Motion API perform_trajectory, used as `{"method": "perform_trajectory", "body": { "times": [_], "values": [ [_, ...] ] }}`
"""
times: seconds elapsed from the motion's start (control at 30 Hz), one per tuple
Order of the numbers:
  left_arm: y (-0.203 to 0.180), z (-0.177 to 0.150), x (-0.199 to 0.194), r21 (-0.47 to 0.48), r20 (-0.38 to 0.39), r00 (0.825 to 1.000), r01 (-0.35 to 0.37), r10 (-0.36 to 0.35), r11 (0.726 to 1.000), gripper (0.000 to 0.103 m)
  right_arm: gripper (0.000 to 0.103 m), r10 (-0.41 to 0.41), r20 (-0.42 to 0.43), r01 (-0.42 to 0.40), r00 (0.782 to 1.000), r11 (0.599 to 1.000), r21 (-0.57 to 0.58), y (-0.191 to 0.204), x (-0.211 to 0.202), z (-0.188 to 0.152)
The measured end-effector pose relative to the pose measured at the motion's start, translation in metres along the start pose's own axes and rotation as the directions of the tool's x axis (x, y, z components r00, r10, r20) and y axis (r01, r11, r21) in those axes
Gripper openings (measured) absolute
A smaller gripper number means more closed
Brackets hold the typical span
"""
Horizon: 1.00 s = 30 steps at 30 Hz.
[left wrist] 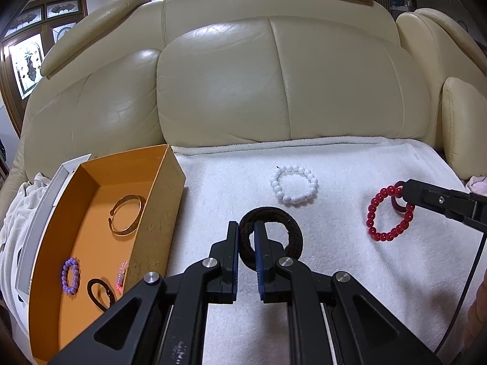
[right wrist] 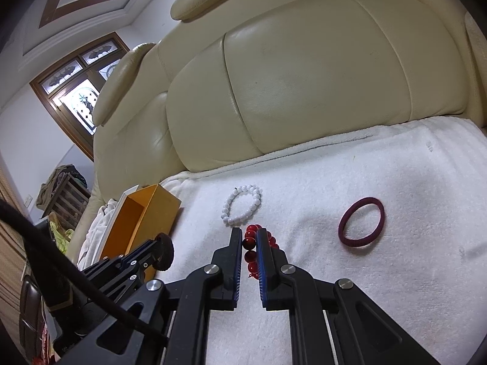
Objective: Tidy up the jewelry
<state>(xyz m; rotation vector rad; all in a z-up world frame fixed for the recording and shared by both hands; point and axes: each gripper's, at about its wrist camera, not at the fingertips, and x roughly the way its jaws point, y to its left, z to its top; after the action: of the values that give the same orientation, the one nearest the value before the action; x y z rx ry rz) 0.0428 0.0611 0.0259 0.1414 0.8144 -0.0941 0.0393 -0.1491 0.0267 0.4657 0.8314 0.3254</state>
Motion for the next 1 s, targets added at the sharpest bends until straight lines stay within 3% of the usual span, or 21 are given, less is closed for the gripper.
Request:
{"method": "perform_trajectory", "body": {
  "times": [0.23,0.47,0.7,0.77,0.83,0.9,1.0],
  "values": [
    [-0.004,-0.005,0.011,0.017,-0.045,0.999,0.029,-0.028,0.999,0.011,0.010,-0.001,-0.040,0.002,0.999,1.000,0.001,-0.002,0.011,-0.006],
    [-0.008,-0.014,0.037,-0.001,-0.156,0.985,0.080,-0.079,0.997,0.011,0.010,-0.091,-0.124,0.097,0.988,0.995,0.039,-0.030,0.029,-0.013],
    [-0.012,-0.018,0.045,-0.018,-0.195,0.975,0.103,-0.105,0.995,0.013,0.013,-0.145,-0.168,0.154,0.975,0.987,0.040,-0.044,0.030,-0.015],
    [-0.010,-0.019,0.046,-0.022,-0.199,0.975,0.097,-0.100,0.995,0.020,0.013,-0.160,-0.172,0.169,0.972,0.985,0.039,-0.045,0.029,-0.015],
    [-0.008,-0.019,0.045,-0.021,-0.201,0.976,0.082,-0.084,0.996,0.042,0.013,-0.164,-0.180,0.174,0.970,0.984,0.041,-0.047,0.029,-0.015],
    [-0.005,-0.020,0.044,-0.026,-0.206,0.976,0.064,-0.068,0.998,0.056,0.013,-0.181,-0.181,0.191,0.967,0.981,0.037,-0.048,0.028,-0.015],
    [-0.001,-0.021,0.042,-0.029,-0.213,0.973,0.081,-0.086,0.996,0.056,0.013,-0.186,-0.189,0.197,0.964,0.980,0.040,-0.050,0.029,-0.015]
  ]
}}
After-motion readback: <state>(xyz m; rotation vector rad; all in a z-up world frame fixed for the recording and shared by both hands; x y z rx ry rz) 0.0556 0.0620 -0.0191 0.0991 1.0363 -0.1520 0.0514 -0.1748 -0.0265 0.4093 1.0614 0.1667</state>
